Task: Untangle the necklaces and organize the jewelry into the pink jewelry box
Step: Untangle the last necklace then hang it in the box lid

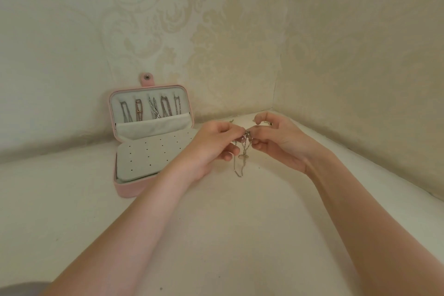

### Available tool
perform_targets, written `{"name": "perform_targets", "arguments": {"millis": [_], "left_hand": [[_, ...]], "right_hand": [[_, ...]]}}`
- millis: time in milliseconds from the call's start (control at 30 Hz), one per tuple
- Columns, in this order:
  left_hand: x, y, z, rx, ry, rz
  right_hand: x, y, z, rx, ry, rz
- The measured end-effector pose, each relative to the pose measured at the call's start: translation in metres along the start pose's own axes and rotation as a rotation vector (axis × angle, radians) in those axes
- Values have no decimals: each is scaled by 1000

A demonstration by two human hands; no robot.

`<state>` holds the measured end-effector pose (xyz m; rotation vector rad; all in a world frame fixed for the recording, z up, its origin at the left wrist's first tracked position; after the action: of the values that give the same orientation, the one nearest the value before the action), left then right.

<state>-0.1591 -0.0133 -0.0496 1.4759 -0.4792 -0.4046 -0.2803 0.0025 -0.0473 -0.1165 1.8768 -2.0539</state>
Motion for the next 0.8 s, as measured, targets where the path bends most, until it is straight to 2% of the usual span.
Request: {"name": "perform_targets", "arguments": {"millis": [167, 333, 500, 600, 733, 800], "left_hand": [[0, 4, -1, -89, 43, 27], [10, 11, -2, -219, 186, 51], [11, 12, -3, -259, 171, 1], [10, 12, -4, -271, 154, 35], [13, 11, -2, -277, 214, 222], [12, 11, -3, -280, 218, 263]], "right_hand": [[0, -2, 0, 23, -5, 10], [1, -2, 1, 57, 19, 56], [0, -3, 2, 71, 30, 25], [0, -3, 2, 68, 28, -49], [2, -3, 2, 47, 87, -293], [0, -4, 2, 49, 95, -335]]}}
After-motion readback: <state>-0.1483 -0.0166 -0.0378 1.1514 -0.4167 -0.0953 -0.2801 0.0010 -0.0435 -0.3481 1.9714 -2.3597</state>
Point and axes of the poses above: each hand's wrist, its own z-axis towards the middle knuckle, its own x-axis out of the back of the hand, y = z × x, the point moved 6 cm from there along z, towards the middle knuckle, and after that the axes turned 8 degrees about -y, right-handed, at the moved point
